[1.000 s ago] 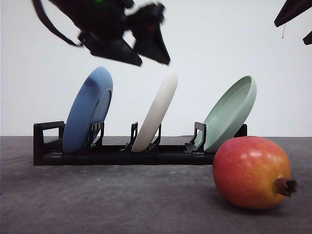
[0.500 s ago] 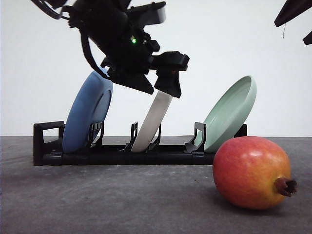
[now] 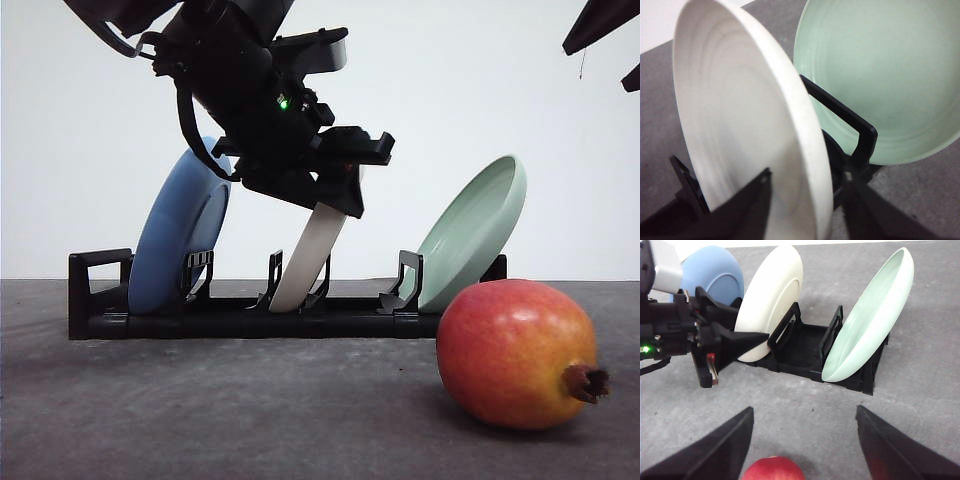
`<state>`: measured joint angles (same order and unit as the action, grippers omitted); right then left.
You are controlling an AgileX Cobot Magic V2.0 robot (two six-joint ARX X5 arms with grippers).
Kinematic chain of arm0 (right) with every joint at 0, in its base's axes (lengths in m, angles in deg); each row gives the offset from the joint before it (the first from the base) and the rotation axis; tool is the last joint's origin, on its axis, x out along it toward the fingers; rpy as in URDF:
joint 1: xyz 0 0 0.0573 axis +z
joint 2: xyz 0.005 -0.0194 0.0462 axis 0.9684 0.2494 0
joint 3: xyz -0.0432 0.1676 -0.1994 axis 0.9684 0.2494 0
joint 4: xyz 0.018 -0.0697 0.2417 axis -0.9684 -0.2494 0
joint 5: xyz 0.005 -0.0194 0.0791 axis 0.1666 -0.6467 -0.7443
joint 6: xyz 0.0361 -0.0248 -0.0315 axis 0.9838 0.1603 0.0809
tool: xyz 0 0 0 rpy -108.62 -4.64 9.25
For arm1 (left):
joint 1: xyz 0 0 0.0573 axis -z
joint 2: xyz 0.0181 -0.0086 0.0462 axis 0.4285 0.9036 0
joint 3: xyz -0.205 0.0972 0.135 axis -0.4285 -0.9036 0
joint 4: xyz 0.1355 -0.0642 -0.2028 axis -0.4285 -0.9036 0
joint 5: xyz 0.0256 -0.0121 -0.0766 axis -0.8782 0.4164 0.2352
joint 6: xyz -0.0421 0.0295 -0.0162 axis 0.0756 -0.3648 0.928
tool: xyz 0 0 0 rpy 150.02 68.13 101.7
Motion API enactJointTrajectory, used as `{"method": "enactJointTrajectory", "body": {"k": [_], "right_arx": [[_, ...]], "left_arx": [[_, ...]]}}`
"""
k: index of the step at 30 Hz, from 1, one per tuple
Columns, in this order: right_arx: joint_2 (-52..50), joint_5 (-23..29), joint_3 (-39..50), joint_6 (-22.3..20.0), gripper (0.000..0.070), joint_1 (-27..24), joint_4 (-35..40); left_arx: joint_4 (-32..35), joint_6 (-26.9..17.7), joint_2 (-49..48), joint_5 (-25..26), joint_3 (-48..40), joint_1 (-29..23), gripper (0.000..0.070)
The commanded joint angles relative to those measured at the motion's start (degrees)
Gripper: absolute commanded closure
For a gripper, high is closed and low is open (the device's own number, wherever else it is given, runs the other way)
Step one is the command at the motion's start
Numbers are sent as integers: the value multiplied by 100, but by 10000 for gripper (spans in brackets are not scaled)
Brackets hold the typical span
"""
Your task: Place pomegranate in white plate
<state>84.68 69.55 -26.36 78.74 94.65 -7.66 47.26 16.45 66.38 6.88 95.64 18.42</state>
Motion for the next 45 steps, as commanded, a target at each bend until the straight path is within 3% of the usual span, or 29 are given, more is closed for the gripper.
{"method": "enactJointTrajectory", "body": {"k": [1,9,12,23,30,45], "right_arx": [[13,0,-96,-28,288,28,52],[13,0,-96,-29,288,28,52],[13,0,-96,-31,288,28,52],[13,-2,-96,-28,288,28,52],[13,-2,-96,-28,288,28,52],[20,-2,-96,-28,288,28,50]], "left_arx": [[58,177,116,-15,138,53,606],[51,578,87,-11,138,66,650],[41,723,28,-10,138,66,696],[46,1158,-510,-7,138,66,696],[-15,1166,-1062,-4,138,118,696],[-1003,1604,-2451,-52,-42,785,694]]}}
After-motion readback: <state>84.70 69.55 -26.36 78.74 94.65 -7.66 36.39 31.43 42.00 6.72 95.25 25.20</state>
